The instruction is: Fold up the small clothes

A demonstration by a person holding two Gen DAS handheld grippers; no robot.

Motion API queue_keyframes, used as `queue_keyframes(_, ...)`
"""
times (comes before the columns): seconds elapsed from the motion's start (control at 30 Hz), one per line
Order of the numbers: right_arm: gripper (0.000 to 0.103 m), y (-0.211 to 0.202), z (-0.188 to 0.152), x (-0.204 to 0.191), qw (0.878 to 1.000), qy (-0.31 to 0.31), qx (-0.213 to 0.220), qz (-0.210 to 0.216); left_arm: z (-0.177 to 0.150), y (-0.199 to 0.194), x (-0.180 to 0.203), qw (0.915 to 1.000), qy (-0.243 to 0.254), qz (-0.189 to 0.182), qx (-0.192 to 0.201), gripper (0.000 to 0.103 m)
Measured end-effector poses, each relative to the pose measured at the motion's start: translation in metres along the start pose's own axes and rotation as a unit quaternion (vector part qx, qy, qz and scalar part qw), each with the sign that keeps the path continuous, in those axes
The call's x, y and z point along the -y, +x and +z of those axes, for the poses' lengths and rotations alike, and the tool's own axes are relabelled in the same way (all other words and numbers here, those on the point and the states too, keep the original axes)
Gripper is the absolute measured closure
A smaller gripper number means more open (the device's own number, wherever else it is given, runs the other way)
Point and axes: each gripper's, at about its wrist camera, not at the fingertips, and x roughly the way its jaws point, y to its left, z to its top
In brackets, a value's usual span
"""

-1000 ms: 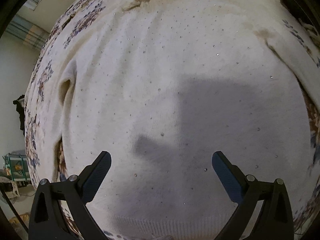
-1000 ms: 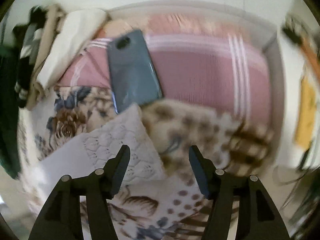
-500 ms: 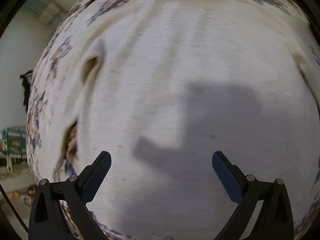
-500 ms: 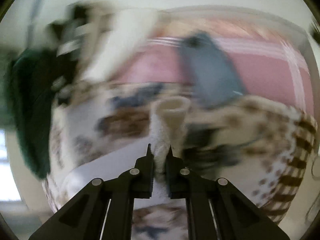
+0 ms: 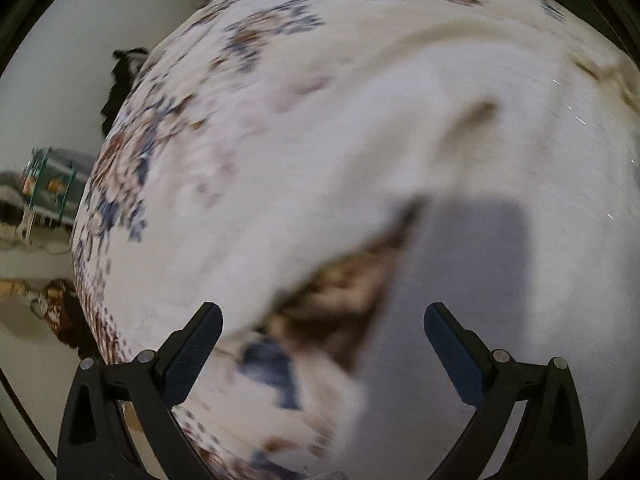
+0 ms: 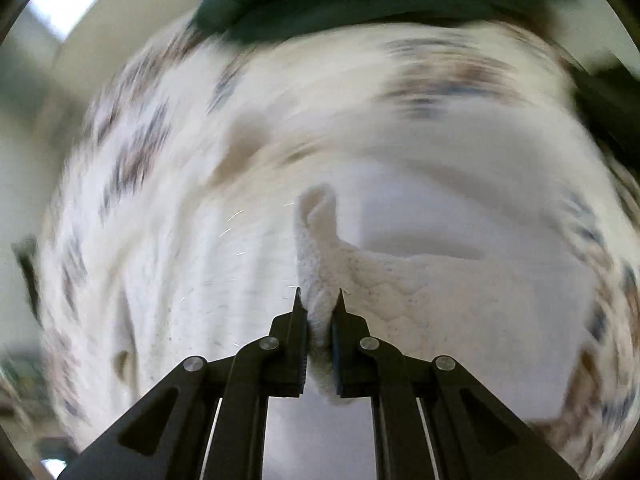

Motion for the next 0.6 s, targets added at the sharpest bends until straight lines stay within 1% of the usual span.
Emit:
queue_keyframes(0.03, 0.094, 0.025, 0.001, -0.042, 0.999, -0.039, -0.014, 0.0, 0.002, 0.004, -0.013, 1.0, -0.007, 0.001, 0.0, 0.0)
queue_keyframes(0.07, 0.094, 0.041, -0.001, -0.071, 0.998, -0.065, -0.023, 0.0, 0.003, 0.006, -0.02, 0.9999, -0.012, 0.001, -0.001, 0.0)
queue_keyframes(0.13, 0.094, 0.061, -0.013, -0.131, 0.993, -0.117, -0.032, 0.01, 0.007, 0.013, -0.041, 0.9997, -0.024, 0.002, 0.0, 0.0)
queue_keyframes(0.2, 0.094, 0.076, -0.034, -0.197, 0.983, -0.178, -0.039, 0.017, 0.012, 0.019, -0.058, 0.9995, -0.03, 0.001, -0.001, 0.0)
queue_keyframes(0.27, 0.094, 0.09, -0.057, -0.249, 0.972, -0.23, -0.052, 0.015, 0.017, 0.024, -0.071, 0.9993, -0.037, -0.003, -0.002, 0.0)
queue_keyframes(0.33, 0.094, 0.102, -0.069, -0.275, 0.964, -0.261, -0.058, 0.002, 0.021, 0.029, -0.085, 0.9989, -0.047, -0.009, -0.003, 0.0)
queue_keyframes(0.37, 0.094, 0.108, -0.071, -0.285, 0.961, -0.268, -0.059, -0.009, 0.023, 0.032, -0.092, 0.9986, -0.051, -0.012, -0.004, 0.0)
queue_keyframes(0.4, 0.093, 0.113, -0.072, -0.289, 0.962, -0.267, -0.062, -0.015, 0.024, 0.033, -0.098, 0.9984, -0.054, -0.016, -0.005, 0.0)
queue_keyframes(0.43, 0.093, 0.116, -0.069, -0.284, 0.964, -0.255, -0.07, -0.013, 0.024, 0.035, -0.104, 0.998, -0.058, -0.021, -0.007, 0.0)
queue_keyframes(0.5, 0.088, 0.112, -0.064, -0.268, 0.971, -0.22, -0.096, 0.004, 0.024, 0.039, -0.119, 0.9971, -0.065, -0.036, -0.017, 0.0)
queue_keyframes(0.53, 0.082, 0.109, -0.059, -0.259, 0.974, -0.198, -0.108, 0.022, 0.022, 0.04, -0.129, 0.9961, -0.072, -0.046, -0.022, 0.0)
queue_keyframes(0.57, 0.063, 0.1, -0.055, -0.245, 0.977, -0.168, -0.121, 0.048, 0.021, 0.039, -0.138, 0.9951, -0.078, -0.056, -0.025, 0.0)
queue_keyframes(0.6, 0.045, 0.091, -0.054, -0.232, 0.98, -0.142, -0.128, 0.062, 0.019, 0.039, -0.149, 0.9937, -0.084, -0.069, -0.027, 0.0)
